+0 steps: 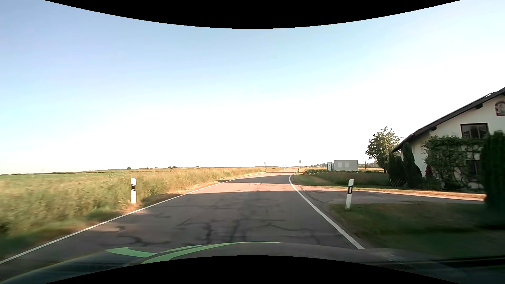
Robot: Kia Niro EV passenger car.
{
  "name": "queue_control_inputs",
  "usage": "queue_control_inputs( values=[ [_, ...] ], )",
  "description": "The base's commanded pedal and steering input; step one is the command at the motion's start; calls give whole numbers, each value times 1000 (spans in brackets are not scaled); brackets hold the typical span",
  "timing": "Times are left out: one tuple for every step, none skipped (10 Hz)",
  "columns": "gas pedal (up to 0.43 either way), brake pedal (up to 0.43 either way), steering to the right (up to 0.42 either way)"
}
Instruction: Follow the waypoints while adhering to traffic rules and regulations
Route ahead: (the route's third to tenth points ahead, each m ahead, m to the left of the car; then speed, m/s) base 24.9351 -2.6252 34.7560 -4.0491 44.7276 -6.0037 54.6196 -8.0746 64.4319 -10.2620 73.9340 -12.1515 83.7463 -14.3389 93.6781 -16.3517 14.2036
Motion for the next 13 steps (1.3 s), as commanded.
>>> queue_control_inputs(
  values=[
    [469,0,24],
    [469,0,24],
    [469,0,24],
    [469,0,24],
    [469,0,25],
    [469,0,25],
    [469,0,25],
    [469,0,26],
    [469,0,29],
    [469,0,29],
    [469,0,29],
    [469,0,29],
    [469,0,30]
  ],
)
